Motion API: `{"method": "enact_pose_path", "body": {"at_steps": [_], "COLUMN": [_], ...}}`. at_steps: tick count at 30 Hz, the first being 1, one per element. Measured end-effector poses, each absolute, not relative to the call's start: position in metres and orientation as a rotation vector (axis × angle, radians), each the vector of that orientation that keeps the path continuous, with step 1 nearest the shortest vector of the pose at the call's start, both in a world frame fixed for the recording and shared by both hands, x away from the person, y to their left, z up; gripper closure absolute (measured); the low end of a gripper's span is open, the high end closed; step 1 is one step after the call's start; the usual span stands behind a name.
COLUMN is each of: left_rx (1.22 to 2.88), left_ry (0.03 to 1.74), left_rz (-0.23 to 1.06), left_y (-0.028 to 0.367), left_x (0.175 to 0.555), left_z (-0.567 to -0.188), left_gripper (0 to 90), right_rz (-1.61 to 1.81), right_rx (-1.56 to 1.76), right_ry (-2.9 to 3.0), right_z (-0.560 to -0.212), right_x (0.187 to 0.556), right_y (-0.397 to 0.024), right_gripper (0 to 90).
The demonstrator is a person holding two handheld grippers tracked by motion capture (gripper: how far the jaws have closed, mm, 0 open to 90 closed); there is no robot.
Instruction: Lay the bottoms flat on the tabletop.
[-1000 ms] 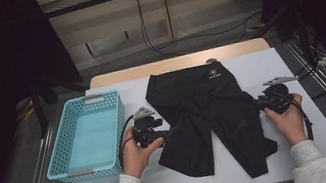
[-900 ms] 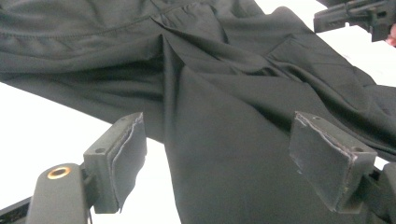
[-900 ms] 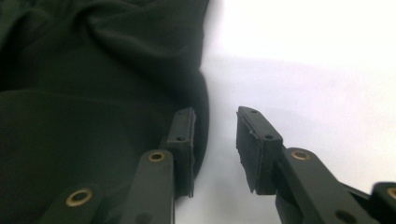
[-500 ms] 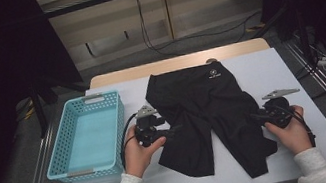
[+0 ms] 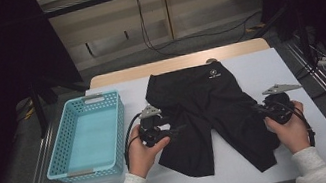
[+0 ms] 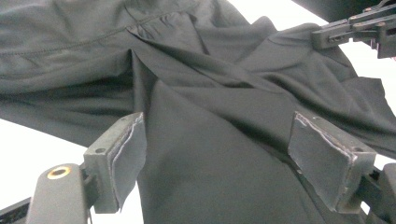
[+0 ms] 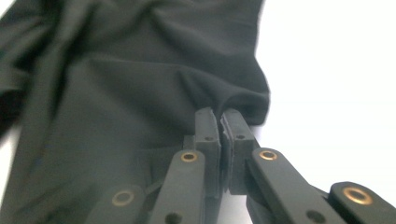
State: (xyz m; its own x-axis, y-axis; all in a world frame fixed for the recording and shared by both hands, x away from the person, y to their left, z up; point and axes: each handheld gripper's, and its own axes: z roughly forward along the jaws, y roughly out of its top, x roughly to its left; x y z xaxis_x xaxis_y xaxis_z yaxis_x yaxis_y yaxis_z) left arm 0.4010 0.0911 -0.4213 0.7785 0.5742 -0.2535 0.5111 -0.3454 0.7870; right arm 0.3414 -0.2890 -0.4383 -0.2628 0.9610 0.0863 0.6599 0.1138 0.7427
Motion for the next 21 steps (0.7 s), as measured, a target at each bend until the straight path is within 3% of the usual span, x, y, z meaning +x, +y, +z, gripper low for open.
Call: {"method": "enact_pose_path", "body": {"at_steps": [2, 7, 14, 21], "left_rx": [2.010, 2.016, 2.025, 2.031], "left_ry": [0.809, 0.792, 0.784, 0.787], "left_rz": [0.084, 0.075, 0.077, 0.075], "left_y": [0.090, 0.086, 0.084, 0.086], "left_x": [0.400, 0.399, 0.400, 0.400], "left_z": [-0.422, -0.422, -0.423, -0.423], "left_gripper": [20.1, 20.3, 20.3, 20.3], "right_rz": [0.953, 0.915, 0.996, 1.054], "right_rx": [1.594, 1.582, 1.465, 1.359], "right_ry": [1.993, 1.982, 2.092, 2.198], "right_z": [-0.443, -0.443, -0.438, -0.436], "right_x": [0.342, 0.340, 0.337, 0.331], "right_y": [-0.292, -0.292, -0.274, -0.245], "right_gripper": [83.6, 65.5, 51.0, 45.5]}}
